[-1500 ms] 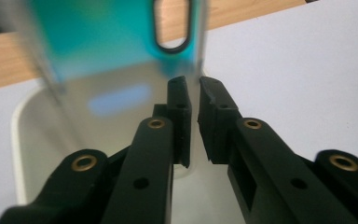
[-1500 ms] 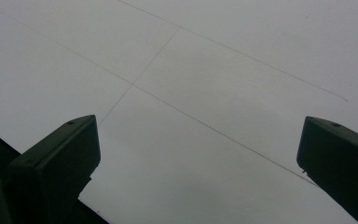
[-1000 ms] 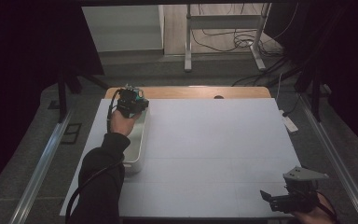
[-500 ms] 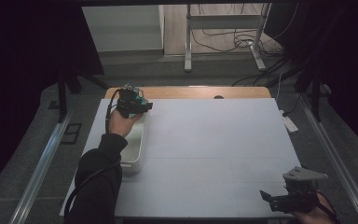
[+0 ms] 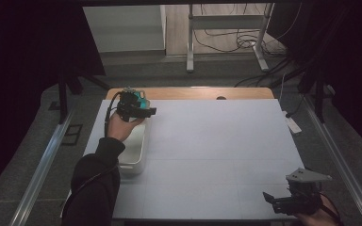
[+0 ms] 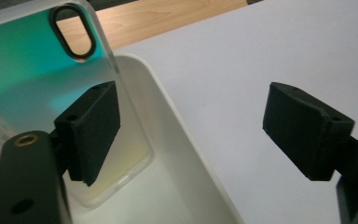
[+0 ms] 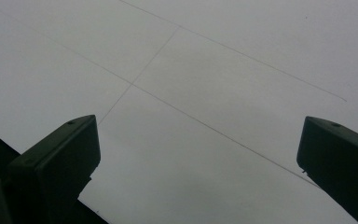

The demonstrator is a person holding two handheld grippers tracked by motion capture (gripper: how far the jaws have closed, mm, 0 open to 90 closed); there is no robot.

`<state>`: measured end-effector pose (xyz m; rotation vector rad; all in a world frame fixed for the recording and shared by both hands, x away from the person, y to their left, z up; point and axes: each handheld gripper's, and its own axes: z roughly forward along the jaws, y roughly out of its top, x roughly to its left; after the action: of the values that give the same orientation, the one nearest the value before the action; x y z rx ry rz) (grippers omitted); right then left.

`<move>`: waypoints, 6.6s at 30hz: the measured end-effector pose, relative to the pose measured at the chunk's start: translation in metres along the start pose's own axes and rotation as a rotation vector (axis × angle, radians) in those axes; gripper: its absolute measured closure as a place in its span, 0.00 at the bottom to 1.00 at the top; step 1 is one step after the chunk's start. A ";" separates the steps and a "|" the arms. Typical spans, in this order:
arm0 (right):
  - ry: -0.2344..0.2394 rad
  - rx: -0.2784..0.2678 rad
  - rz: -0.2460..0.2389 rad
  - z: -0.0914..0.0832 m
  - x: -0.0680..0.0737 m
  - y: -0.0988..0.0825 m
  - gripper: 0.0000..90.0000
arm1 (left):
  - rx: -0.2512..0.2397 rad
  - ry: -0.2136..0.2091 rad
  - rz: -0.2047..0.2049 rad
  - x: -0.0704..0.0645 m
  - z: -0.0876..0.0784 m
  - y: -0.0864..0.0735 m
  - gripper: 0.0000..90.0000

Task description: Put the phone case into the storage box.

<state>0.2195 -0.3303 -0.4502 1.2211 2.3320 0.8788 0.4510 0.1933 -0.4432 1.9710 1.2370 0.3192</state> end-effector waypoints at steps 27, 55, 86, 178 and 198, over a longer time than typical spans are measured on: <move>-0.004 0.001 -0.007 0.000 0.001 0.000 0.00 | -0.015 -0.041 0.068 -0.017 -0.020 -0.010 0.02; -0.006 0.004 -0.009 0.000 0.001 0.000 0.00 | -0.086 -0.020 0.135 -0.034 -0.042 -0.027 0.00; -0.003 -0.001 -0.007 0.000 0.002 0.000 0.00 | -0.093 -0.058 0.166 -0.053 -0.050 -0.053 0.00; 0.026 -0.026 0.030 -0.003 -0.004 -0.001 0.00 | -0.123 -0.077 0.117 -0.086 -0.119 -0.139 0.00; 0.022 -0.025 0.032 -0.003 -0.003 -0.001 0.00 | -0.100 -0.050 0.095 -0.087 -0.134 -0.161 0.00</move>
<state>0.2190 -0.3348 -0.4484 1.2484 2.3176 0.9345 0.2256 0.2203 -0.4537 1.9430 1.0777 0.3701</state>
